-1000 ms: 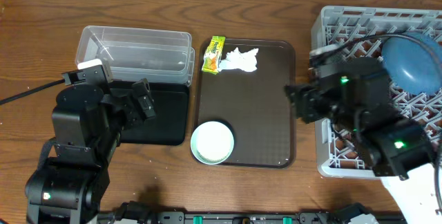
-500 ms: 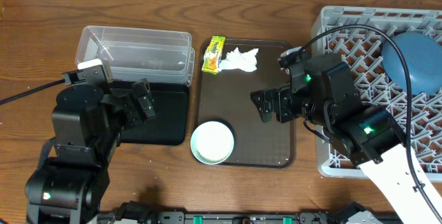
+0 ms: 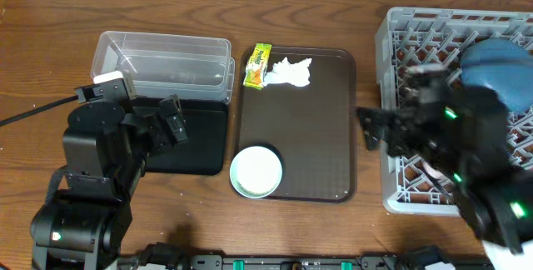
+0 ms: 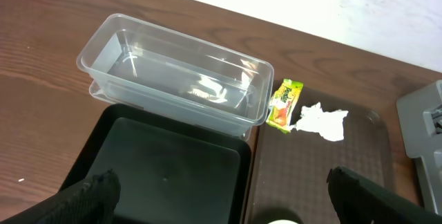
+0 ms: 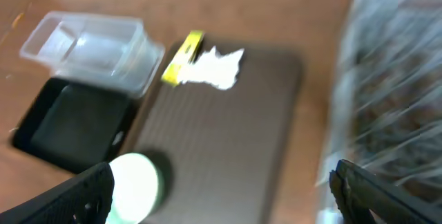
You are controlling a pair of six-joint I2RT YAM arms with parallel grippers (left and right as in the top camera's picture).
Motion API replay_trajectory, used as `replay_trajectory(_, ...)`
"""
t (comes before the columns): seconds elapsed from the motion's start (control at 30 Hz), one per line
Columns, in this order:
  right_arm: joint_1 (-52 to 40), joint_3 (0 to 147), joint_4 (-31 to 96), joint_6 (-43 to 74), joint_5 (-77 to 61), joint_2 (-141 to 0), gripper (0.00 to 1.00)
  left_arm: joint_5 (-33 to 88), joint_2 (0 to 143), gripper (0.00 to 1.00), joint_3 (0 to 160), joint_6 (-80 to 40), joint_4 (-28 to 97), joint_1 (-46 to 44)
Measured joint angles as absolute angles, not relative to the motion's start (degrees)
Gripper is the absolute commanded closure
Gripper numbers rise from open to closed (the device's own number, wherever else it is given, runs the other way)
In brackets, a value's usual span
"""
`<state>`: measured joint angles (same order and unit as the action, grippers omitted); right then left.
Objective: Sort waste into correct bins and load items into the dishwasher rack
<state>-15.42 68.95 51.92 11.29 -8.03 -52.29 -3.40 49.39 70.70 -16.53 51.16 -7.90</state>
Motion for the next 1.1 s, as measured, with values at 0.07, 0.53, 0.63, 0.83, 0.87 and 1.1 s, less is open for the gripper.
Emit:
replay_trajectory(0.07,-14.2,68.6,51.7,7.2,-6.3,-48.2,0.01,-3.4,49.4,0.02,70.7,-16.5,51.2,-7.9)
replay_trajectory(0.53,2.2,39.8,41.2,-0.7,-1.7,-13.5,0.01,-3.4,49.4,0.02,70.7,-16.5,51.1,-7.9)
replay_trajectory(0.63,3.6,32.1,35.0,-0.7,-2.0,-7.1,0.01,-3.4,49.4,0.02,70.7,-16.5,51.2,-7.9)
replay_trajectory(0.83,3.8,16.6,18.5,-0.4,-3.9,-1.0,0.01,-3.4,49.4,0.02,70.7,-16.5,51.2,-7.9)
replay_trajectory(0.87,3.8,13.9,15.2,0.0,-4.1,-1.0,0.01,-3.4,49.4,0.02,70.7,-16.5,51.2,-7.9)
replay_trajectory(1.1,3.8,1.7,-1.8,4.1,-4.5,-0.7,0.01,-3.4,49.4,0.02,70.7,-16.5,51.2,-7.9)
